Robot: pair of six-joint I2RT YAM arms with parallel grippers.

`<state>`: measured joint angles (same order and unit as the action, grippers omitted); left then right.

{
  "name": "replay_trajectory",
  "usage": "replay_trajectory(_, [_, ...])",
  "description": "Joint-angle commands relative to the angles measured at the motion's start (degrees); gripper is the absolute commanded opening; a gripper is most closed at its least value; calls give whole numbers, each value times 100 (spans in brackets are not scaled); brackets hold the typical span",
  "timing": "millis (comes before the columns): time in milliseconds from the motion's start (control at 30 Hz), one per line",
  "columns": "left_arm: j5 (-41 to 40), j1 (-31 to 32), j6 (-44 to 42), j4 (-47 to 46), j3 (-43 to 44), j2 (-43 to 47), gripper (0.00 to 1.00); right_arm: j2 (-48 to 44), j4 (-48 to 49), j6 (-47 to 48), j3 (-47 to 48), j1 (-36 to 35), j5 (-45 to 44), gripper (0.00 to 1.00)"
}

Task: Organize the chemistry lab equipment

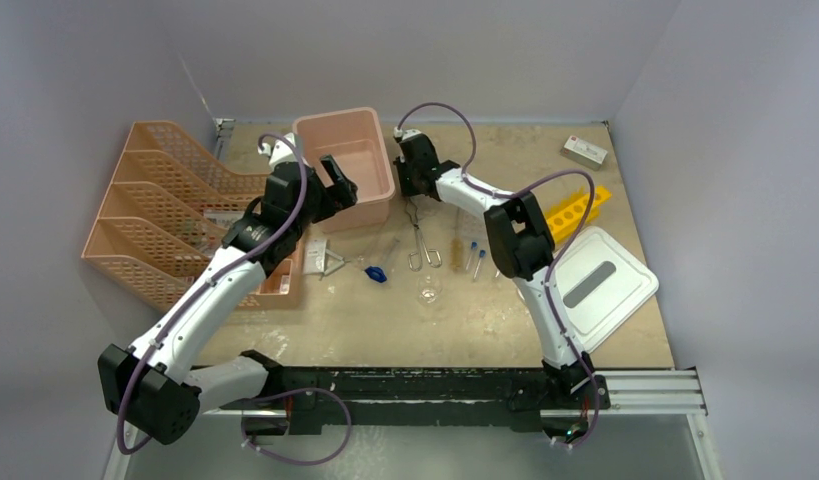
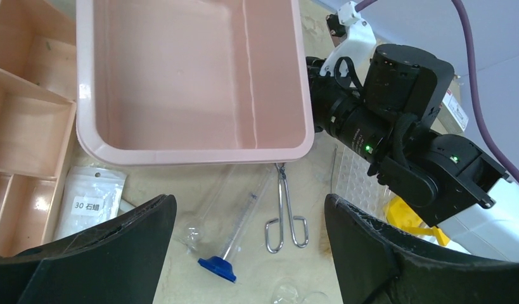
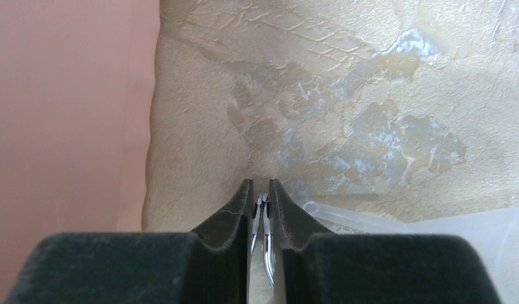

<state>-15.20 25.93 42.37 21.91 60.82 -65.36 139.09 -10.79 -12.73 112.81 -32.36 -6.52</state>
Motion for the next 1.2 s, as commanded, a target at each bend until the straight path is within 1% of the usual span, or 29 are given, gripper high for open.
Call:
replay_trajectory(0, [26,-36,-55,-313,-42,102,86,-328,219,177,-425,-5,-87,11])
replay_trajectory(67, [56,-36,-24,-346,-63,96,86,-503,308,166,-591,-5,-64,5])
replay_trajectory(100, [84,-36,-15,-377,-74,94,85,-574,293,155,-629,0,60,0])
replay_trajectory(200, [449,-31,-86,-692,-186,146,81,-760,299,260,-603,1,130,0])
replay_trajectory(333, [705,-27,-19,-1314,-469,287,80,-1173,400,395,-700,66,254,0])
replay_trajectory(567, [1082,-12,72,-1802,-518,21,84,-1875,499,377,-935,172,606,0])
replay_trajectory(667, [1159,48,154,-1990,-470,-141,86,-2150,580,217,-1134,233,807,0])
replay_trajectory(733, [1189,138,185,-1997,-405,-302,90,-2332,669,59,-1333,328,1019,0])
replay_trajectory(800, [1194,281,213,-2002,-351,-492,91,-2527,784,-86,-1591,440,1225,0])
replay_trajectory(867, [1144,486,195,-2093,-368,-655,91,-2690,851,-188,-1778,526,1420,0])
replay_trajectory(967, [900,868,67,-2533,-439,-872,91,-2896,915,-295,-1959,617,1589,0])
replay_trajectory(1033, [838,1007,42,-2748,-461,-1040,91,-2998,964,-373,-2055,669,1690,0])
replay_trajectory(1167, [1087,1114,67,-3205,-412,-1405,87,-3146,1008,-561,-2152,784,1921,0])
